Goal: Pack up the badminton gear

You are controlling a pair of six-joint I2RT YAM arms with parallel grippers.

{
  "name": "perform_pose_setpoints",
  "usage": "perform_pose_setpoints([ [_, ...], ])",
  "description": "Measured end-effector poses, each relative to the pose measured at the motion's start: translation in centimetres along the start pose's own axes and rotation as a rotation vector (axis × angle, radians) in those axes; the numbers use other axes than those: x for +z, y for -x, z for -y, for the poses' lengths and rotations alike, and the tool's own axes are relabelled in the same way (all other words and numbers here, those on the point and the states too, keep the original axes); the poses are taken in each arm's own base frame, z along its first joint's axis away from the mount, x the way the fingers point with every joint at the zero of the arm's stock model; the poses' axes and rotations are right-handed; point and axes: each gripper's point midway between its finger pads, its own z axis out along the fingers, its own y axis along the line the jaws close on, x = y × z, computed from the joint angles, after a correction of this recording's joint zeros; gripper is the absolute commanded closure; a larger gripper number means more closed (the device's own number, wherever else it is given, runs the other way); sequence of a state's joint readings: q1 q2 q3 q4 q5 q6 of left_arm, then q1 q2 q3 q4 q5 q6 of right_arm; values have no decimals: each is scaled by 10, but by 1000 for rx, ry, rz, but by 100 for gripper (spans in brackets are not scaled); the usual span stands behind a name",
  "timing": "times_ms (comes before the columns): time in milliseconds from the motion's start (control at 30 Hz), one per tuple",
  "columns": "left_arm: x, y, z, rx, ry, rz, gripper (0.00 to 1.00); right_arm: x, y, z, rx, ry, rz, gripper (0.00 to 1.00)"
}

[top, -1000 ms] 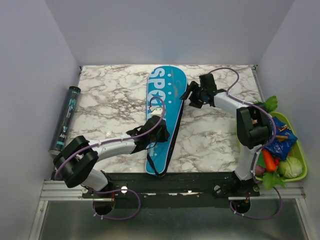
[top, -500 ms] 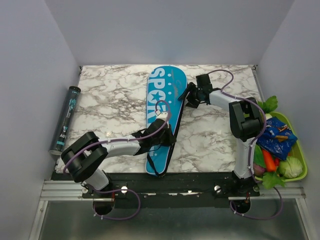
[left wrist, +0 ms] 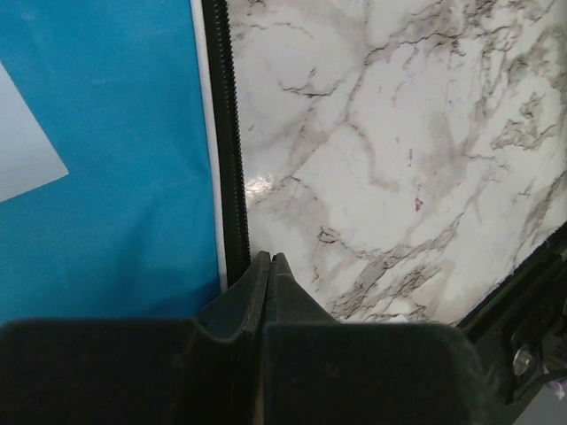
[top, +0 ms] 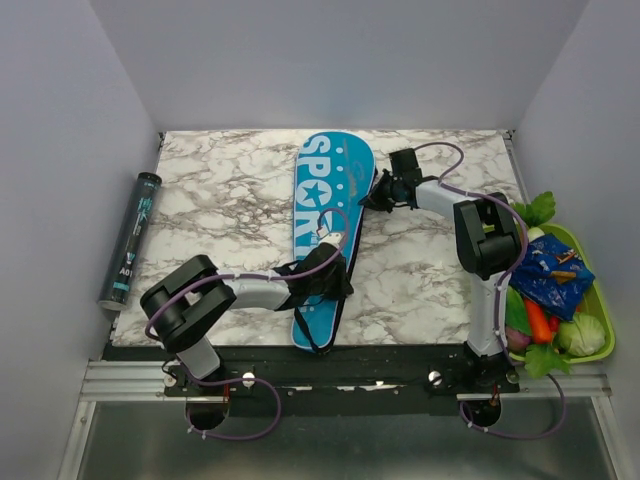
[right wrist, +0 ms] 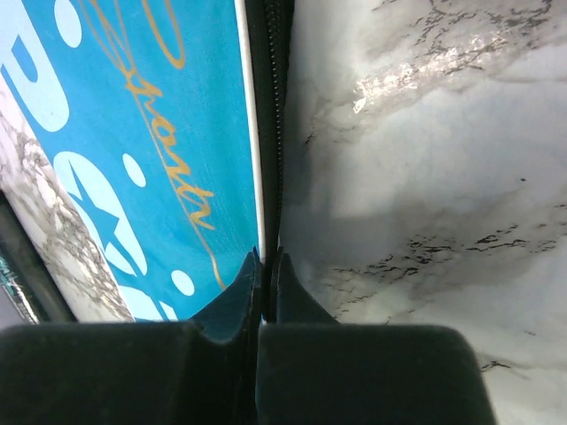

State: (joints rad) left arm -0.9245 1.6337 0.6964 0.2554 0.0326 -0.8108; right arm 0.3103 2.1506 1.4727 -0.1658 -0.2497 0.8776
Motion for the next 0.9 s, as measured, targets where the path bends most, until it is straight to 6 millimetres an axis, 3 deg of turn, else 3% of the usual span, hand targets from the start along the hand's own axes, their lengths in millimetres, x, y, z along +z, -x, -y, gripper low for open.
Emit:
perform_pose_setpoints([
  [267,4,-3,-14,2,68,-2,96,-5,-3,7,31,-16,19,99],
  [567,-1,8,-32,5,189,53,96,-55,-34,49,119,-104,84,99],
  [900,-21,31,-77,-31,372,115,96,-105,-77,92,235,-149,123,97],
])
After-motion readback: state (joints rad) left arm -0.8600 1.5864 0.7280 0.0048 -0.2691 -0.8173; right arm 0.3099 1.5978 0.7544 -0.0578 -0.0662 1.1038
